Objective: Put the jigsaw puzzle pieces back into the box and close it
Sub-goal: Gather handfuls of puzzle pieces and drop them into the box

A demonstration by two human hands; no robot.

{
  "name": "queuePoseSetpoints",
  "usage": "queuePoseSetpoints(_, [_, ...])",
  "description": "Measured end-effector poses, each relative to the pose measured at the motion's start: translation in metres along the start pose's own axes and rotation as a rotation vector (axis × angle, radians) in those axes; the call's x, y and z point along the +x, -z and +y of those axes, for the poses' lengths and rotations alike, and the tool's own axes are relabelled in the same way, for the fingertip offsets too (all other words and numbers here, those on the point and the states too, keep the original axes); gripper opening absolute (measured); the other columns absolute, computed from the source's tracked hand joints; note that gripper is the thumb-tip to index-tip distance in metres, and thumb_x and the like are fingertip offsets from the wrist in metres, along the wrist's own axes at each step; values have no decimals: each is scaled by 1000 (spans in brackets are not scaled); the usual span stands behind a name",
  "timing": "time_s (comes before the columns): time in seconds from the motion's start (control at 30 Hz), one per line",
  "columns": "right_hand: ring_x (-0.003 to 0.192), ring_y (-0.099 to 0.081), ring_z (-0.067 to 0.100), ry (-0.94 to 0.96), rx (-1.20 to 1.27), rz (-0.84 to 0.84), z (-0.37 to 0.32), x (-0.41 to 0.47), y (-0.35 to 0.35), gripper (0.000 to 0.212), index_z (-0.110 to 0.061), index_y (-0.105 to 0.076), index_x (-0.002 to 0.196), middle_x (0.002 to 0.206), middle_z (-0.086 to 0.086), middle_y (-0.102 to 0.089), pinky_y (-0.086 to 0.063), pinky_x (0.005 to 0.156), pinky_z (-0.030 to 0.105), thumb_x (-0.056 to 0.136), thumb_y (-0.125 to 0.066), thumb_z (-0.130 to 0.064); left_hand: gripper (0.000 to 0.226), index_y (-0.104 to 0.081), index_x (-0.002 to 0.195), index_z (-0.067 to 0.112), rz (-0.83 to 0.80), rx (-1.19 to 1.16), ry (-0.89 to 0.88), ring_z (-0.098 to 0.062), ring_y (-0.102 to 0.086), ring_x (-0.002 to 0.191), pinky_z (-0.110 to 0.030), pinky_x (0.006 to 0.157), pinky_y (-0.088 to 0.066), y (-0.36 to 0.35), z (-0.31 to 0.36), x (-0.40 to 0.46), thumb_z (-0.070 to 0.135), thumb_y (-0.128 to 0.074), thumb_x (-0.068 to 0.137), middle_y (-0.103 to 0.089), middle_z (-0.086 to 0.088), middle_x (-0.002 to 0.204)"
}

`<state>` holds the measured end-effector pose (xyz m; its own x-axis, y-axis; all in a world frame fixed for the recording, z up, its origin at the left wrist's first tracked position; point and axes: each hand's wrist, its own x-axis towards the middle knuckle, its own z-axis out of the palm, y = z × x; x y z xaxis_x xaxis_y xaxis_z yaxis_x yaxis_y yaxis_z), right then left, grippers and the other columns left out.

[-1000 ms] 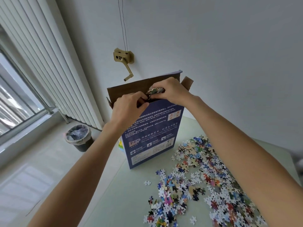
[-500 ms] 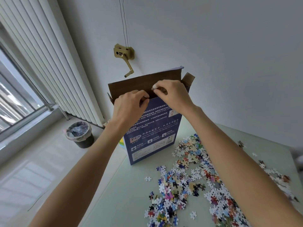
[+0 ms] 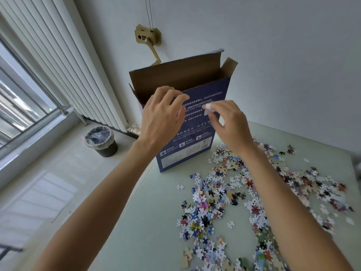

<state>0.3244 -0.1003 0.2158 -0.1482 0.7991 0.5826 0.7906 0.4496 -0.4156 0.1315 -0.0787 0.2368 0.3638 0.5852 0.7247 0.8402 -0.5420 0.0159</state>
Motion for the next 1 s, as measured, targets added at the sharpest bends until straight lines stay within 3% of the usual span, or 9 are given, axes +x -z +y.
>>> queuePoseSetpoints(0.07, [102, -58, 18, -78, -6, -61, 9, -46, -5, 21, -7, -64, 110, 108, 7, -66, -36, 83, 10, 93, -54, -15, 22, -67, 106, 15, 22, -71, -102, -22, -58, 103, -32, 83, -49, -4, 19, -24, 24, -54, 91, -68, -3, 105])
queuePoseSetpoints(0.17, [102, -59, 22, -228, 0, -193, 26, -119, -17, 22, -8, -64, 112, 107, 7, -67, -43, 87, 24, 93, -55, -13, 23, -67, 107, 16, -125, -257, -118, -19, -59, 99, -30, 82, -49, -21, 48, -75, 25, -54, 91, -68, 0, 103])
queuePoseSetpoints(0.33, [107, -55, 22, -585, 12, -488, 48, -210, -36, 31, -9, -55, 122, 114, 7, -61, -42, 92, 28, 92, -54, -17, 30, -60, 118, 25, -616, -426, 235, -16, -58, 102, -36, 82, -53, -67, 66, -157, 30, -59, 89, -65, 4, 112])
queuePoseSetpoints(0.4, [114, -50, 23, -644, -22, -623, 58, -230, -49, 37, -11, -49, 127, 118, 8, -56, -41, 95, 28, 91, -55, -21, 49, -46, 133, 27, -867, -401, 378, -19, -51, 114, -36, 93, -48, -87, 68, -184, 36, -61, 87, -56, 0, 129])
queuePoseSetpoints(0.5, [132, -31, 27, -651, -89, -749, 70, -235, -67, 55, -13, -39, 134, 142, 11, -36, -29, 108, 39, 87, -60, -33, 83, -22, 146, 26, -1132, -342, 449, -27, -29, 133, -40, 103, -37, -109, 71, -209, 47, -67, 79, -28, -7, 149])
queuePoseSetpoints(0.63, [141, -10, 35, -679, -185, -811, 89, -216, -95, 74, -17, -28, 139, 154, 13, -11, -14, 113, 52, 82, -60, -51, 97, -12, 148, 29, -1181, -314, 462, -31, -7, 141, -50, 111, -24, -142, 67, -212, 55, -69, 73, -7, -7, 155])
queuePoseSetpoints(0.77, [142, -2, 39, -751, -235, -951, 104, -201, -117, 97, -21, -12, 146, 156, 12, 1, -13, 111, 60, 74, -58, -67, 107, -10, 148, 27, -1240, -305, 455, -31, -12, 139, -48, 110, -24, -166, 62, -204, 60, -70, 68, -13, -10, 153])
queuePoseSetpoints(0.9, [137, -18, 32, -615, -239, -954, 88, -211, -122, 101, -20, -23, 143, 152, 1, -19, -26, 108, 56, 65, -68, -63, 122, -6, 149, 26, -1351, -322, 294, -29, -22, 132, -44, 107, -31, -168, 67, -207, 64, -75, 57, -21, -9, 145])
queuePoseSetpoints(1.0, [134, -25, 30, -571, -199, -882, 71, -235, -120, 91, -15, -27, 143, 144, 3, -33, -27, 111, 47, 71, -70, -50, 123, -8, 149, 26, -1381, -367, 171, -26, -25, 127, -40, 104, -36, -157, 81, -219, 57, -80, 55, -22, -8, 143])
